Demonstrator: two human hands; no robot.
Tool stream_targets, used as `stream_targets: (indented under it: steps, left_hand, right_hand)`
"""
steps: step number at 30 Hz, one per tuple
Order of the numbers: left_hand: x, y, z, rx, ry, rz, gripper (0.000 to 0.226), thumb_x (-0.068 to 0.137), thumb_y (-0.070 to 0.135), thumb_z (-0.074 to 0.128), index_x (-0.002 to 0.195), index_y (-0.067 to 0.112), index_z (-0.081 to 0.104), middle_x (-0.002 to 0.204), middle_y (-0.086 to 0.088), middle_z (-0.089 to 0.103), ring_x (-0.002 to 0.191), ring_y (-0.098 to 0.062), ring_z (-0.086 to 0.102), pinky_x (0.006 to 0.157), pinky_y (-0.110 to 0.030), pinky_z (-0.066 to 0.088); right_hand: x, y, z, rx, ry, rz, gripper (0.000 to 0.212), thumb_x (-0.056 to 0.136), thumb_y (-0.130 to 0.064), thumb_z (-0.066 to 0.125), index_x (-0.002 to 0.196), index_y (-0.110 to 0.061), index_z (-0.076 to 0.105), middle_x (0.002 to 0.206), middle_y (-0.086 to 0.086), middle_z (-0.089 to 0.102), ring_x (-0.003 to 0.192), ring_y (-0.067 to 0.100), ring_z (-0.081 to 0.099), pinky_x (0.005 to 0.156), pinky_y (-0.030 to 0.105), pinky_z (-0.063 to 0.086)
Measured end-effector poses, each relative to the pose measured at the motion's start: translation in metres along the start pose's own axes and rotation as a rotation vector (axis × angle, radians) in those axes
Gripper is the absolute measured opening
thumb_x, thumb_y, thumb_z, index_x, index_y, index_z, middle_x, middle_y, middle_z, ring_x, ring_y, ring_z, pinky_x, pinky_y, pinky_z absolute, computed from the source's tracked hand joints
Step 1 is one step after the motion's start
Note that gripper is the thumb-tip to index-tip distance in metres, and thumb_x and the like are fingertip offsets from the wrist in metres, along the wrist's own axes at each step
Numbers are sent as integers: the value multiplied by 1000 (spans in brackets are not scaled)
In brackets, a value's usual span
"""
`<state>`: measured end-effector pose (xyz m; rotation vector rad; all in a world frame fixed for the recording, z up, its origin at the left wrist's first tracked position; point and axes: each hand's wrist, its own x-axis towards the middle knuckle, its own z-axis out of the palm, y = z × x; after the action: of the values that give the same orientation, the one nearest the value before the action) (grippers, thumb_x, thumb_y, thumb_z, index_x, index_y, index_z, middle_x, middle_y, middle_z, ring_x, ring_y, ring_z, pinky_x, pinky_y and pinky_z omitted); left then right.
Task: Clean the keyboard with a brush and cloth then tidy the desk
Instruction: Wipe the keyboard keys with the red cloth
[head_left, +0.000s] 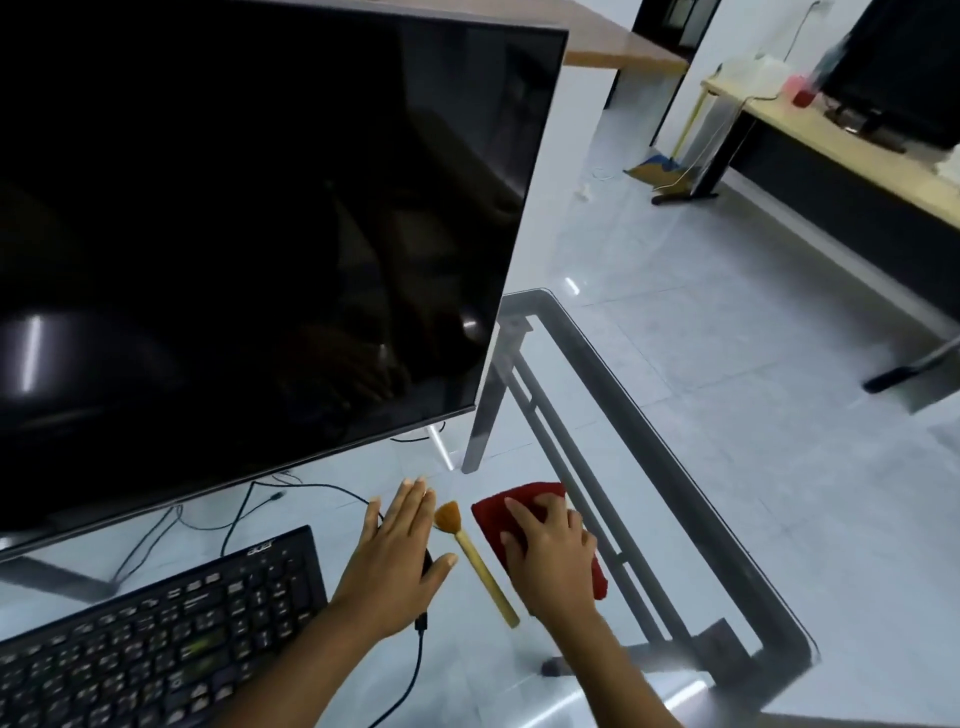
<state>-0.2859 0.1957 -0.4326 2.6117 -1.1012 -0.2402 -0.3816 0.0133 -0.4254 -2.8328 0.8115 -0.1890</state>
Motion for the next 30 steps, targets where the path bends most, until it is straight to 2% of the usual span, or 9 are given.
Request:
stream_targets:
  steps: [3, 7, 11, 15, 18, 21, 23, 26, 30]
  left_hand:
    - [-3, -3, -1, 29, 6, -19, 87, 89, 71, 2, 152, 12, 9, 159, -1, 0, 147, -19, -6, 113, -39, -8]
    - [-14, -12, -5, 43, 29, -65, 76, 94, 59, 24, 151, 9, 16, 159, -3, 9, 148, -17, -2, 113, -40, -1]
    - [-38, -34, -16, 42, 55, -130, 77, 95, 60, 24, 151, 10, 12, 160, -3, 6, 147, -14, -5, 113, -42, 1]
    - [-79, -69, -28, 92, 39, -227, 77, 94, 61, 27, 150, 8, 23, 159, -6, 17, 147, -19, 9, 113, -43, 6]
    - [-115, -95, -38, 74, 62, -281, 82, 91, 66, 20, 153, 12, 13, 160, -1, 4, 148, -14, -6, 116, -42, -3]
    - [-151, -117, -48, 57, 78, -325, 91, 87, 75, 20, 153, 14, 8, 160, 2, -1, 146, -9, -14, 116, -41, -7]
    - [-171, -130, -57, 51, 77, -351, 100, 82, 82, 26, 153, 13, 12, 160, 1, 2, 146, -10, -11, 115, -41, -6]
    - [-199, -153, -67, -10, 44, -389, 117, 70, 89, 39, 152, 16, 0, 158, 5, -12, 144, -7, -21, 115, -42, -13]
    - [-223, -189, -71, 26, -12, -411, 132, 56, 98, 33, 153, 13, 5, 160, -1, -5, 146, -11, -13, 113, -43, -15]
  right_hand:
    - [5, 8, 7, -84, -49, -33, 42, 81, -46, 69, 121, -34, 63, 119, 3, 62, 106, 30, 61, 84, 53, 51]
    - [7, 17, 14, 69, -17, -127, 33, 82, -30, 72, 114, -22, 70, 105, 7, 64, 92, 29, 65, 77, 39, 55]
    - [15, 12, 0, 287, -118, -76, 40, 83, -71, 44, 97, -37, 58, 97, -9, 59, 82, 11, 61, 69, 31, 52]
    - [20, -18, -23, 310, -74, -34, 28, 92, -52, 44, 104, -30, 58, 83, -12, 54, 64, 10, 56, 51, 27, 48]
    - [14, -65, -33, 300, -12, -257, 28, 94, -51, 44, 113, -36, 59, 84, -22, 51, 66, 6, 53, 52, 15, 47]
    - [-6, -124, -29, 250, 16, -355, 32, 86, -67, 49, 96, -38, 56, 76, -16, 62, 73, 15, 63, 68, 38, 56]
    - [-23, -162, -15, 405, -16, -357, 38, 86, -68, 49, 99, -34, 58, 85, -21, 60, 79, 10, 62, 76, 37, 53]
    - [-52, -214, 2, 489, -98, -412, 40, 89, -61, 45, 105, -27, 60, 88, -31, 52, 76, -5, 56, 68, 9, 42]
    - [-95, -254, 26, 417, -219, -542, 32, 87, -58, 55, 109, -35, 60, 88, -21, 56, 74, -5, 56, 58, 17, 45]
